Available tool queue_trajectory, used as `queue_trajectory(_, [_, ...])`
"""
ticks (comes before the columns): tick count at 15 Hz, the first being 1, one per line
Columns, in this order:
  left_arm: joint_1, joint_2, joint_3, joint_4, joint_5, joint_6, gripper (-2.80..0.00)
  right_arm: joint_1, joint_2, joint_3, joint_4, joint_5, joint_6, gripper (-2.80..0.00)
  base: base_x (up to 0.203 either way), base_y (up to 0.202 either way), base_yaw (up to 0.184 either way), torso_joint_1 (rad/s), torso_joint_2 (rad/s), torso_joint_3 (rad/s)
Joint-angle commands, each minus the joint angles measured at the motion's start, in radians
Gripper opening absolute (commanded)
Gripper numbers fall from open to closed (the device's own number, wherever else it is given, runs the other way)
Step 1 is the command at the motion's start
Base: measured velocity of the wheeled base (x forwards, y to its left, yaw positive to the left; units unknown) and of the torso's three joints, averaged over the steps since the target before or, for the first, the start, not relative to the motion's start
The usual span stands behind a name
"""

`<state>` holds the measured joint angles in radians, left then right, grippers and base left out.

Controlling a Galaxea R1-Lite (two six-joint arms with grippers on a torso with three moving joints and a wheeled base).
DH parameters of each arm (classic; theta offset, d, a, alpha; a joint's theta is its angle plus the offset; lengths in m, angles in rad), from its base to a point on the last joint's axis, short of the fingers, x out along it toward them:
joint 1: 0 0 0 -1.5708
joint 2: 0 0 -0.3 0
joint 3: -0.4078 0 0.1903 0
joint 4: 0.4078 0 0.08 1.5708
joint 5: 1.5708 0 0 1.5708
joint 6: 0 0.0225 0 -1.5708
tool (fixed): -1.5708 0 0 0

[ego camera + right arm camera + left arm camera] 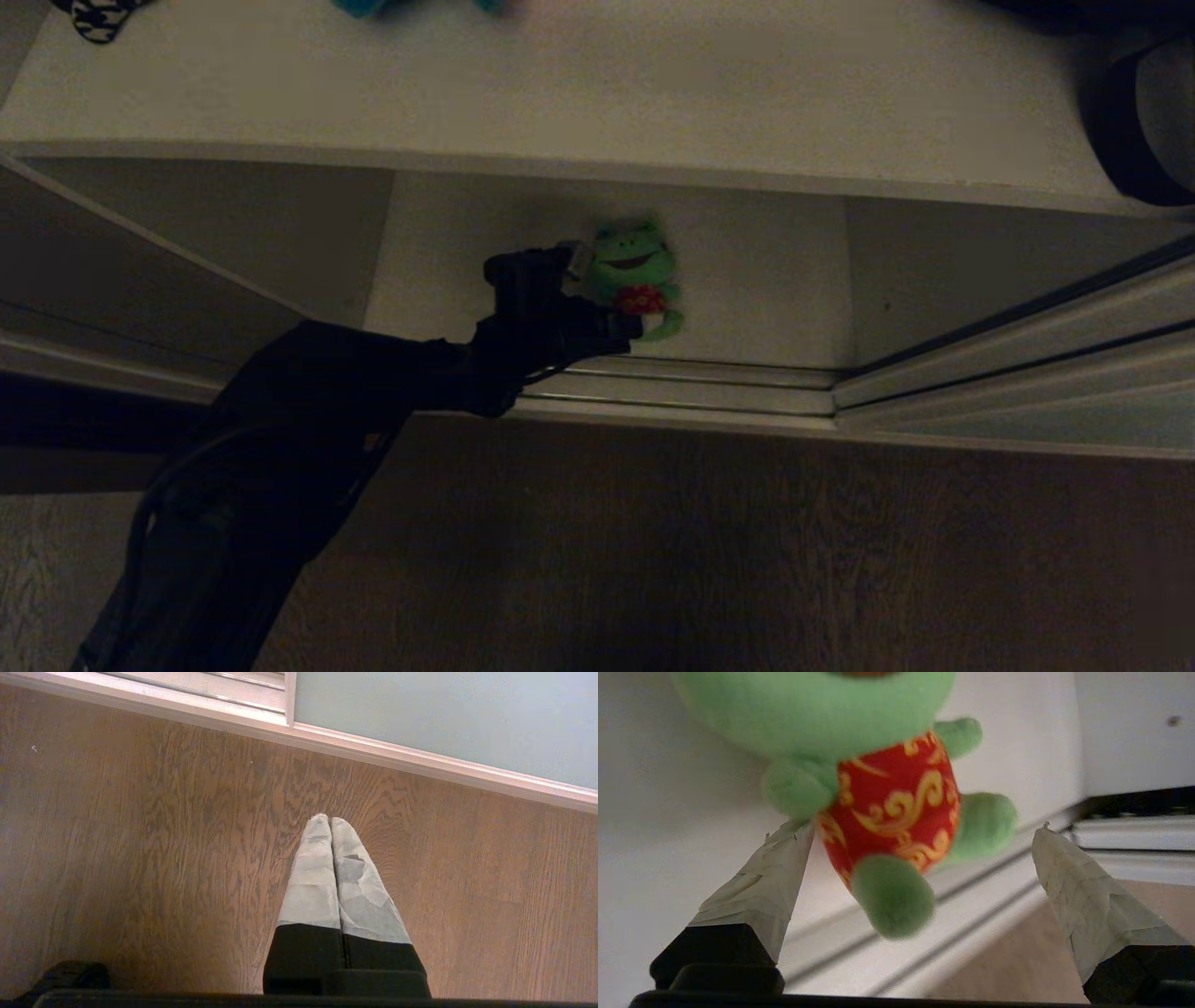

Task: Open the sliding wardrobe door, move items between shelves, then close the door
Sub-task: Place the green doll on the higher shelf

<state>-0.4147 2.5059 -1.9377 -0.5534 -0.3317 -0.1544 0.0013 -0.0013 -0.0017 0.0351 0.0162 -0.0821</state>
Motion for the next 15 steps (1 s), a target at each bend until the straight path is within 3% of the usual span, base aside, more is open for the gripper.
queue_trajectory(1, [0.0, 0.043, 0.001, -0.022, 0.01, 0.019, 0.0, 0.0, 0.0, 0.0, 0.0, 0.001, -0.001, -2.8, 0.0, 0.0, 0.0, 0.0, 0.0, 0.0])
queue_trajectory(15, [-0.003, 0.071, -0.006, -0.114, 0.033, 0.022, 0.0, 0.0, -0.002, 0.0, 0.0, 0.001, -0.001, -2.8, 0.0, 0.0, 0.0, 0.0, 0.0, 0.0])
